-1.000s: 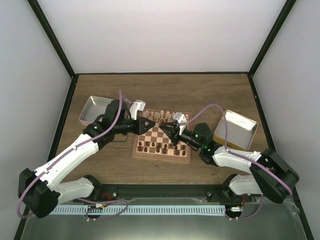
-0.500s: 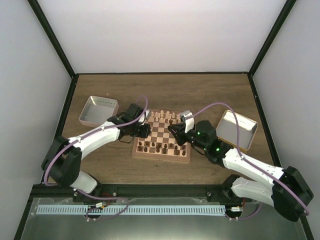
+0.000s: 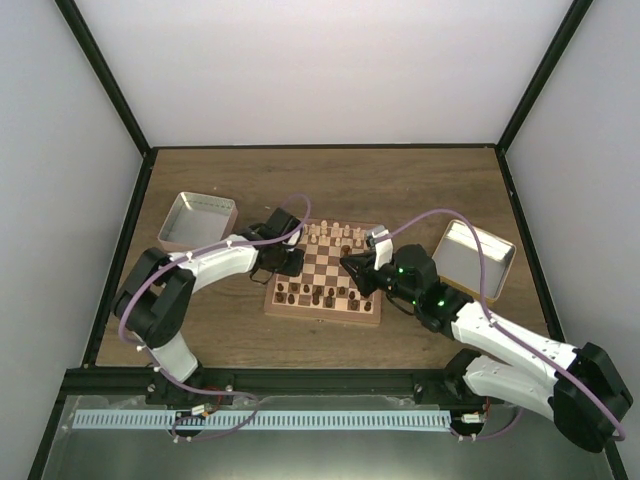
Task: Set up the chess pieces on the board
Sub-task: Place the chess piece on the chessboard.
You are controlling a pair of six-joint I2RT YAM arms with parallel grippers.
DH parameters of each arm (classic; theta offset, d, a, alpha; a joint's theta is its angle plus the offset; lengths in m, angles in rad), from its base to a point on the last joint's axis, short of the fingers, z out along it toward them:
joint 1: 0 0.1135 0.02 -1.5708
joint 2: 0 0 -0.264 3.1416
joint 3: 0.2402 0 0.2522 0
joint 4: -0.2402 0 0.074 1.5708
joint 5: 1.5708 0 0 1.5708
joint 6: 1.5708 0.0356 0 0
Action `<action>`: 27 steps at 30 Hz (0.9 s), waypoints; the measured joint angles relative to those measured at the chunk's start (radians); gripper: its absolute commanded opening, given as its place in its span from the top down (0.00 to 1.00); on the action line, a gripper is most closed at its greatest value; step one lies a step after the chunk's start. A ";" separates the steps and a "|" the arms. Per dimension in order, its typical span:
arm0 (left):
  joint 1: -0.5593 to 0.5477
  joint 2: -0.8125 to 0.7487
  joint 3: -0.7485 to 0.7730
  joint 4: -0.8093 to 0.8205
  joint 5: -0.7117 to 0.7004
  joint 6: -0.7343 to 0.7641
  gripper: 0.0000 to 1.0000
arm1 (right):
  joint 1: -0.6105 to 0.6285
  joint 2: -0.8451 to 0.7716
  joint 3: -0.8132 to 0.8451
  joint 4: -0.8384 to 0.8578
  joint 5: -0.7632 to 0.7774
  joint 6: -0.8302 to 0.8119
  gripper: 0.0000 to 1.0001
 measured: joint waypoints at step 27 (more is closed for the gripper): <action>0.004 -0.461 -0.114 0.264 0.465 -0.111 0.36 | 0.000 0.142 0.123 0.023 -0.326 -0.193 0.92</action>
